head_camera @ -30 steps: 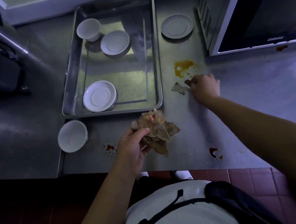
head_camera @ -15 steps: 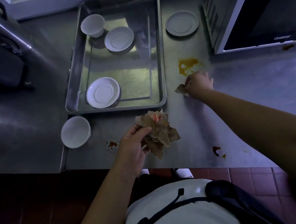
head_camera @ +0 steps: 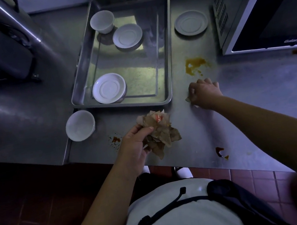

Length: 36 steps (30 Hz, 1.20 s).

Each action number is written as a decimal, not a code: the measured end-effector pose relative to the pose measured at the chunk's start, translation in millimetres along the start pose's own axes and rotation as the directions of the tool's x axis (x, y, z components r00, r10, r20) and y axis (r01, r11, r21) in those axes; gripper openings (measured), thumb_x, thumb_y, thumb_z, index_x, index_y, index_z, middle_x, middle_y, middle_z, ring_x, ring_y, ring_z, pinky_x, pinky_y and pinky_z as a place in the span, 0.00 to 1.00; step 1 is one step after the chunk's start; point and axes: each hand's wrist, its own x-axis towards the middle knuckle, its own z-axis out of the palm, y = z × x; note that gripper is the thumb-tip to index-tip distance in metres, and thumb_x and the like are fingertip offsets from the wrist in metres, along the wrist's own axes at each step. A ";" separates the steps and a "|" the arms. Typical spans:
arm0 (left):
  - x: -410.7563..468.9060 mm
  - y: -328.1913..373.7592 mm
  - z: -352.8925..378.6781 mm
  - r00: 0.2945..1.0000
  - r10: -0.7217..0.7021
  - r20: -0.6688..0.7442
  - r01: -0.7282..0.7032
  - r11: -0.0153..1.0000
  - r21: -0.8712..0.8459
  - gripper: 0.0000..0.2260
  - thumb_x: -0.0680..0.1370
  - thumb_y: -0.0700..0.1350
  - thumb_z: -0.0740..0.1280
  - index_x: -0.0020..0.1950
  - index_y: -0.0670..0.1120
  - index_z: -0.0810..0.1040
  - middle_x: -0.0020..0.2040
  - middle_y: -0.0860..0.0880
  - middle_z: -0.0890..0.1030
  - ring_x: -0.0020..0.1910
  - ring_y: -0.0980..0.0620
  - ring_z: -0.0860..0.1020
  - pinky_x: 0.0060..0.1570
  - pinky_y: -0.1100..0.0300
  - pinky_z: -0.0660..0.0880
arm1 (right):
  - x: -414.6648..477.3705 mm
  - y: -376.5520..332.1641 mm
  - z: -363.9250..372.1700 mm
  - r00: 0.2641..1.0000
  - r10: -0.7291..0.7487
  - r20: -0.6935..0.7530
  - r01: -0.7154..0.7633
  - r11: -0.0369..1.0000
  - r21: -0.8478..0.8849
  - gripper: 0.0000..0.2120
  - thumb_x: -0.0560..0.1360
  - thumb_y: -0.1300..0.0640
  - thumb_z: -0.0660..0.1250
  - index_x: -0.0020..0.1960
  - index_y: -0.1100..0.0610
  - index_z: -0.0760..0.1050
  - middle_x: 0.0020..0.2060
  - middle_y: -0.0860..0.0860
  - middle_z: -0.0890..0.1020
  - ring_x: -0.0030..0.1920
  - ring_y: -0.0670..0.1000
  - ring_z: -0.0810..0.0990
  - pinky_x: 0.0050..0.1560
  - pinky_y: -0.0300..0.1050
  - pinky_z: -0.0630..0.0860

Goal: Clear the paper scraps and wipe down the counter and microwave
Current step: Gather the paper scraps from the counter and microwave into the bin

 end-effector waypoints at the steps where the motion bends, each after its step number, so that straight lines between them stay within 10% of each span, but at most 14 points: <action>1: 0.1 -0.7 0.1 1.000 0.002 0.001 -0.001 1.000 -0.002 0.12 0.77 0.38 0.68 0.60 0.42 0.81 0.56 0.40 0.84 0.55 0.44 0.81 0.52 0.50 0.77 | -3.8 1.9 -0.1 1.000 -0.002 0.012 0.002 1.000 0.005 0.10 0.76 0.45 0.67 0.52 0.50 0.75 0.51 0.51 0.74 0.59 0.57 0.69 0.57 0.53 0.63; 9: 1.2 -11.3 8.5 0.999 0.034 0.009 -0.034 0.999 0.023 0.07 0.77 0.38 0.68 0.51 0.47 0.84 0.48 0.46 0.86 0.46 0.50 0.83 0.41 0.56 0.77 | -38.3 14.1 -11.3 0.998 0.049 0.031 -0.056 0.934 0.352 0.04 0.74 0.59 0.73 0.47 0.56 0.79 0.45 0.51 0.82 0.51 0.54 0.80 0.59 0.53 0.74; 17: 0.3 -19.2 33.9 0.998 0.044 0.043 -0.047 0.997 0.067 0.07 0.76 0.38 0.70 0.44 0.49 0.84 0.46 0.44 0.86 0.44 0.48 0.84 0.44 0.54 0.79 | -110.2 -4.0 -83.7 0.986 -0.105 0.129 -0.067 0.458 0.886 0.10 0.71 0.74 0.68 0.40 0.60 0.79 0.36 0.56 0.80 0.39 0.54 0.76 0.44 0.45 0.72; 21: -3.7 -23.0 56.1 0.988 0.080 0.130 -0.096 0.988 0.122 0.10 0.76 0.38 0.69 0.40 0.51 0.86 0.40 0.46 0.85 0.39 0.51 0.84 0.36 0.60 0.78 | -144.7 -21.9 -95.8 0.951 -0.264 0.161 -0.019 0.469 0.883 0.07 0.73 0.72 0.69 0.45 0.61 0.80 0.40 0.58 0.83 0.44 0.54 0.82 0.49 0.45 0.80; 27: -10.9 -22.9 85.2 0.944 0.068 0.322 -0.127 0.978 0.167 0.06 0.72 0.41 0.74 0.45 0.51 0.85 0.44 0.46 0.85 0.43 0.50 0.83 0.43 0.56 0.79 | -163.7 -29.4 -85.9 0.994 -0.020 -0.108 0.085 0.766 0.637 0.06 0.72 0.64 0.70 0.46 0.55 0.81 0.40 0.46 0.81 0.42 0.46 0.80 0.44 0.41 0.76; 36: -14.3 -11.7 101.0 0.902 0.057 0.427 -0.206 0.928 0.310 0.08 0.74 0.38 0.72 0.49 0.50 0.84 0.48 0.46 0.86 0.46 0.49 0.84 0.42 0.59 0.80 | -194.7 -28.9 -72.5 0.930 0.221 -0.295 0.054 0.709 0.703 0.07 0.71 0.63 0.73 0.46 0.53 0.83 0.40 0.44 0.83 0.43 0.42 0.79 0.43 0.27 0.70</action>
